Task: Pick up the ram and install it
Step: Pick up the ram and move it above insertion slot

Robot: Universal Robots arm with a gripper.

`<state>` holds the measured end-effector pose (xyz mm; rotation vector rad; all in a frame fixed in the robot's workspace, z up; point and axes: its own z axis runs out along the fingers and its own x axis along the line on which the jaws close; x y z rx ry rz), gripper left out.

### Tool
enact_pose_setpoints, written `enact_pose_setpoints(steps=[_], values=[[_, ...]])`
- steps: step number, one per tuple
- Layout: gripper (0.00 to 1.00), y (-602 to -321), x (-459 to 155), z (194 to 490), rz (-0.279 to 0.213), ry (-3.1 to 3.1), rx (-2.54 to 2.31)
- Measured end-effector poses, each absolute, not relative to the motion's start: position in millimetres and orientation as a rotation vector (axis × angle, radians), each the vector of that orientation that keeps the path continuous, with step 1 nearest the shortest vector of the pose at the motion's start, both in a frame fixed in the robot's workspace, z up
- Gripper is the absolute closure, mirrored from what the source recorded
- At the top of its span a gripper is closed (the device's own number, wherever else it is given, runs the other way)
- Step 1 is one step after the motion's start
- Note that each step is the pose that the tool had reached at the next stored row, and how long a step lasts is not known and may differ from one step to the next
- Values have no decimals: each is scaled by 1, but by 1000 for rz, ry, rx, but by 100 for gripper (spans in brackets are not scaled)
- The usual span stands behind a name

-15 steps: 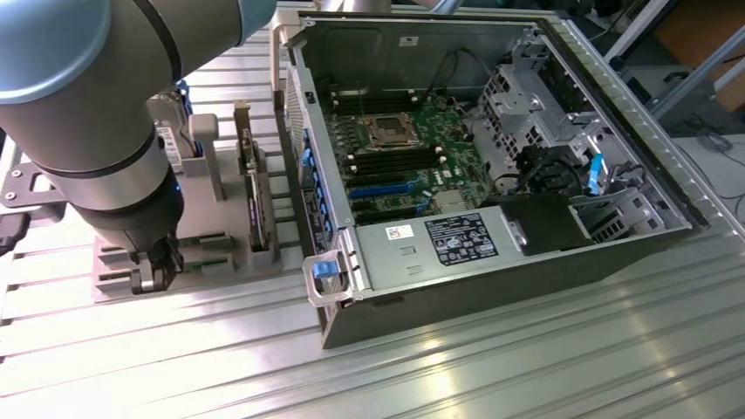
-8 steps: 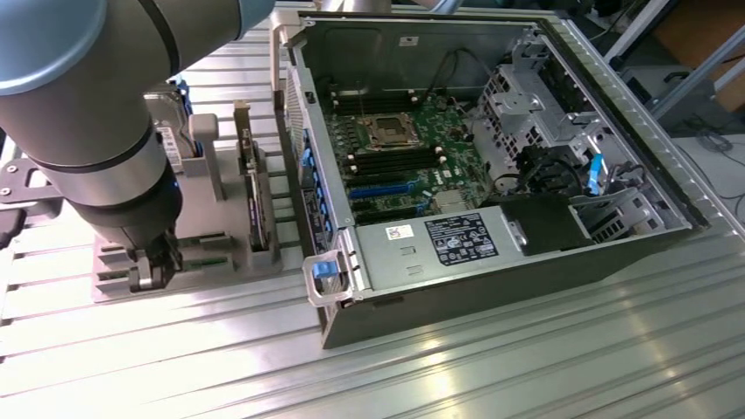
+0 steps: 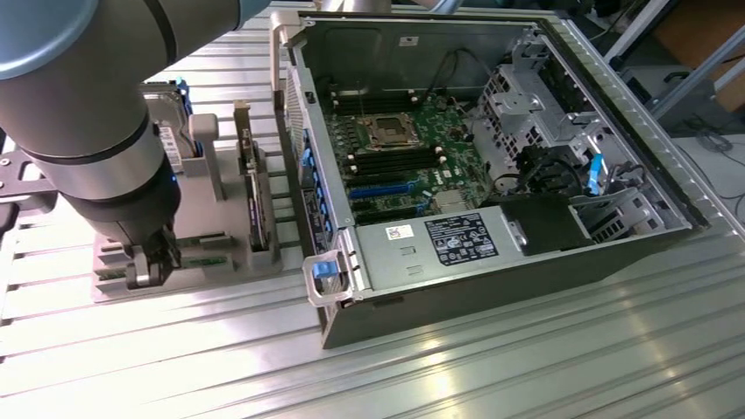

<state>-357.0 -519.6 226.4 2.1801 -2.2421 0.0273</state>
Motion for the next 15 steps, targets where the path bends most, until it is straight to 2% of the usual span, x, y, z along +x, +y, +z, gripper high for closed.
enact_pose_setpoints(steps=[15], values=[[88,-520,-357,241,31,-2241,2179]])
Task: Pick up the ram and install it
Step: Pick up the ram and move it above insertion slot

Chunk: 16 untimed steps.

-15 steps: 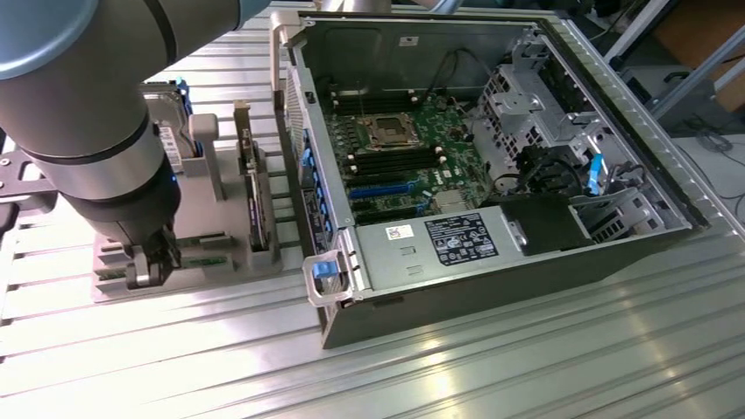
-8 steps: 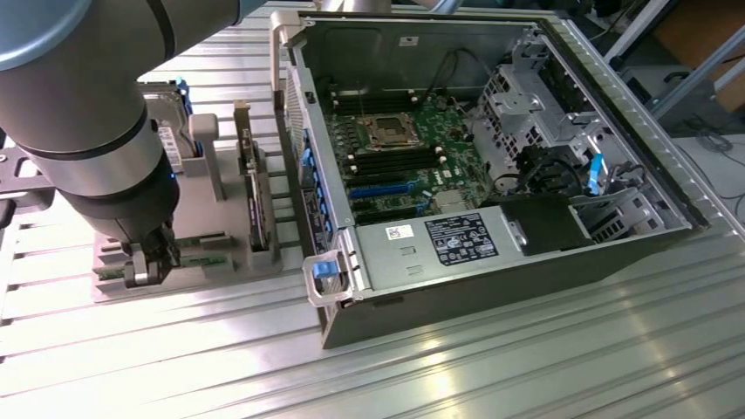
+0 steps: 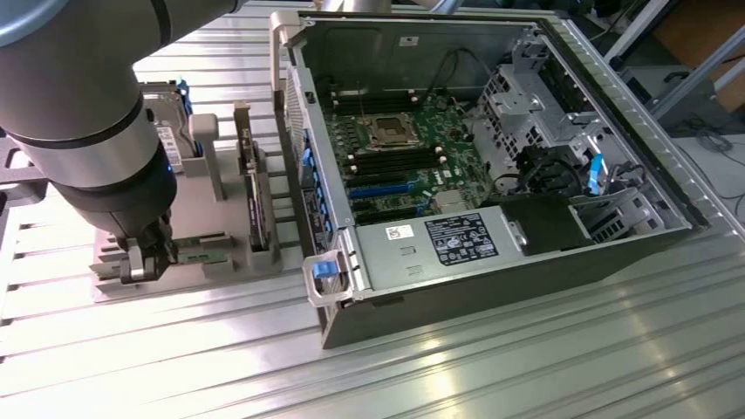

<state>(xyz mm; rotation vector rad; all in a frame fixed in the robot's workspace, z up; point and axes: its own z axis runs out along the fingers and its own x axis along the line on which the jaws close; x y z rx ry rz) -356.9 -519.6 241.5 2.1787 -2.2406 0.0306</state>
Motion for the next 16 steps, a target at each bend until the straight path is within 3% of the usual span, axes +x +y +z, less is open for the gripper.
enact_pose_setpoints(steps=[16], values=[[88,-520,-357,258,35,-2238,2176]])
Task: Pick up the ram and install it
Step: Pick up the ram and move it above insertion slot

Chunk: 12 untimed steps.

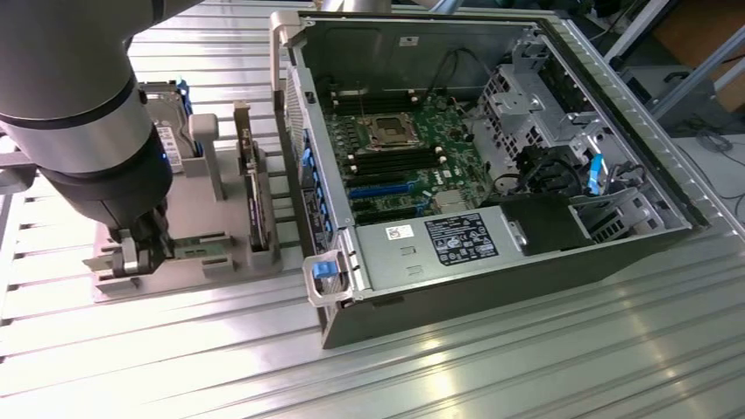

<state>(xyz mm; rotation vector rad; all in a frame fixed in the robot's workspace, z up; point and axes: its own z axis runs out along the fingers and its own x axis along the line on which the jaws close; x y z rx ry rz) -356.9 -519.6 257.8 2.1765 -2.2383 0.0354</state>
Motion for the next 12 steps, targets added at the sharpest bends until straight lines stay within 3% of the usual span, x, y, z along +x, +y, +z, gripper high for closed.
enact_pose_setpoints(steps=[12], values=[[88,-520,-357,274,41,-2236,2174]])
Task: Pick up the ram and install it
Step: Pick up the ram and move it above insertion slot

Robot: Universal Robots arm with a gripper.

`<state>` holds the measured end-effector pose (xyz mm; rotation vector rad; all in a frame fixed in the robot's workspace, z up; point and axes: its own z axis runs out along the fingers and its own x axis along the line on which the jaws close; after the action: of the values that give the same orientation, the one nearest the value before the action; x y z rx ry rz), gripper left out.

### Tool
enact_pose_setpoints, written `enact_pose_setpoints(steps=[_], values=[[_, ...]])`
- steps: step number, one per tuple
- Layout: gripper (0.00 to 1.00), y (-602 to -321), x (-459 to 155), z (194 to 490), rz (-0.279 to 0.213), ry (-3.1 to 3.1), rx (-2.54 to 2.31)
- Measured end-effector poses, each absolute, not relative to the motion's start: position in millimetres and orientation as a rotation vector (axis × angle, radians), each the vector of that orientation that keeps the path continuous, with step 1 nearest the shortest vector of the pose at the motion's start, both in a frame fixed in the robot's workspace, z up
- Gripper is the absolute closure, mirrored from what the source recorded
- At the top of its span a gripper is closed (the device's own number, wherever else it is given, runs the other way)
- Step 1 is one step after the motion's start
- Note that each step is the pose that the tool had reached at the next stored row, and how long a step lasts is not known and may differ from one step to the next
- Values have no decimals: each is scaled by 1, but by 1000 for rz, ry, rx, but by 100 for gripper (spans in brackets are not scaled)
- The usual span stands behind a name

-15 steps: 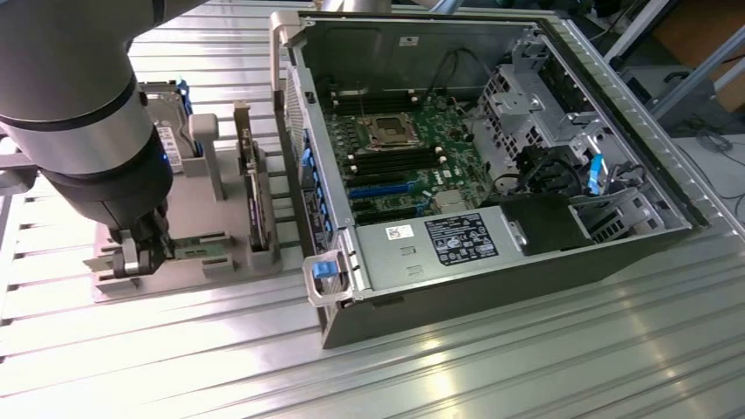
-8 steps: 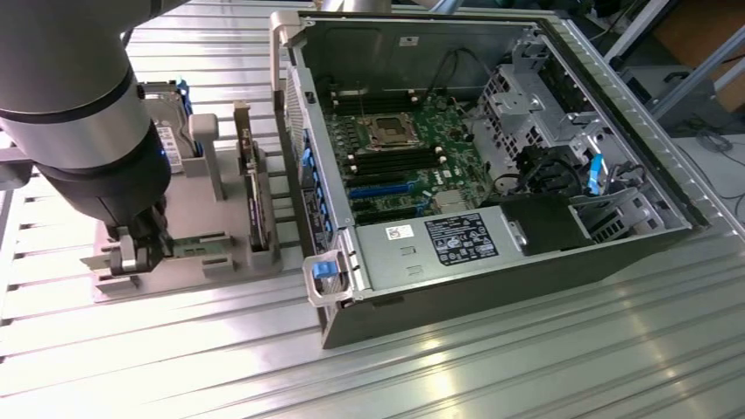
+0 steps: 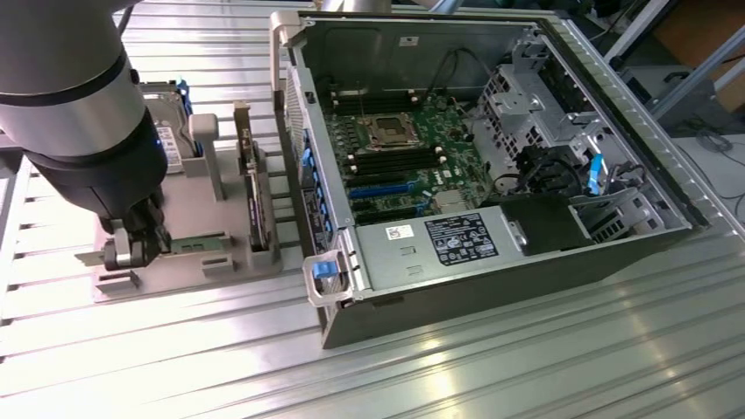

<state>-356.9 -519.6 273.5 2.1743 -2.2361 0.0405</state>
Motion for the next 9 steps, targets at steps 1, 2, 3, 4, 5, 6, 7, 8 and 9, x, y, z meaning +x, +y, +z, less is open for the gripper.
enact_pose_setpoints(steps=[1,2,3,4,5,6,7,8,9], values=[[88,-520,-357,275,41,-2236,2174],[88,-520,-357,277,42,-2236,2174],[88,-520,-357,278,42,-2235,2174],[88,-520,-357,281,43,-2235,2173],[88,-520,-357,282,44,-2235,2173],[88,-520,-357,284,44,-2234,2173],[88,-520,-357,285,44,-2234,2173],[88,-520,-357,287,45,-2234,2172],[88,-520,-357,288,46,-2234,2172]])
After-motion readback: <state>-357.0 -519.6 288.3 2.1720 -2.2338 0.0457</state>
